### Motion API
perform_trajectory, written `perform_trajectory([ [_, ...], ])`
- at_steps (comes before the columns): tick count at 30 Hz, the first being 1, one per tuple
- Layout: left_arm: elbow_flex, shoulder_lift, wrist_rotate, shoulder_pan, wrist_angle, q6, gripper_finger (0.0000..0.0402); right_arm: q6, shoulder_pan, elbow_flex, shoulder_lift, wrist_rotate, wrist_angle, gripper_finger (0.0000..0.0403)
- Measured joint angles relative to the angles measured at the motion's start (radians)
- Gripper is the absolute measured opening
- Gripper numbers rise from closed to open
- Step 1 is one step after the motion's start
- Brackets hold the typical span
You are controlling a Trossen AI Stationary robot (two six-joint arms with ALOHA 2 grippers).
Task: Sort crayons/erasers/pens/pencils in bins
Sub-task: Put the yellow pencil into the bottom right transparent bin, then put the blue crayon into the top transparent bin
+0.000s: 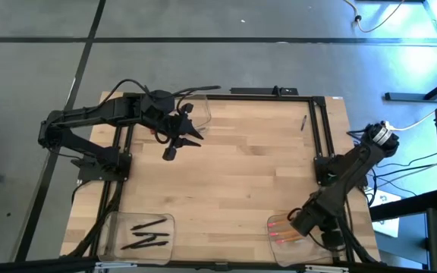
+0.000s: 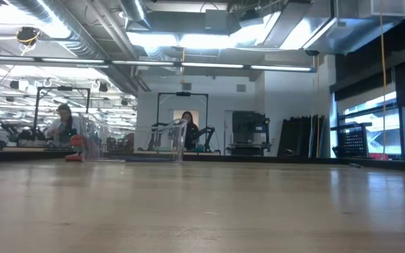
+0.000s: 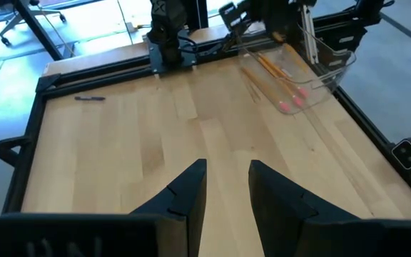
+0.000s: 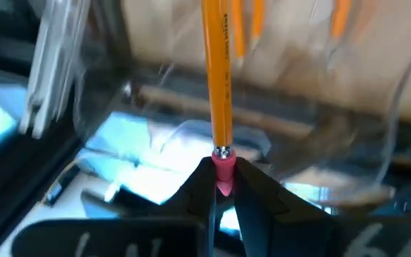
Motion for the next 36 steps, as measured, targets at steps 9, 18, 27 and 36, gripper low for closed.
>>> perform_trajectory([
  [9, 0.0, 0.0, 0.026, 0.0, 0.0, 0.0, 0.0097, -0.05, -0.064, -0.122, 0.003, 0.099, 0.228, 0.0039],
  [18, 0.0, 0.0, 0.026, 0.0, 0.0, 0.001, 0.0097, 0.058, -0.084, -0.222, 0.004, 0.099, 0.299, 0.0057],
  [27, 0.0, 0.0, 0.026, 0.0, -0.001, 0.001, 0.0097, 0.061, -0.084, -0.226, 0.004, 0.099, 0.297, 0.0065],
  [36, 0.0, 0.0, 0.026, 0.0, -0.001, 0.001, 0.0097, 0.161, -0.084, -0.226, 0.004, 0.177, 0.288, 0.0086],
])
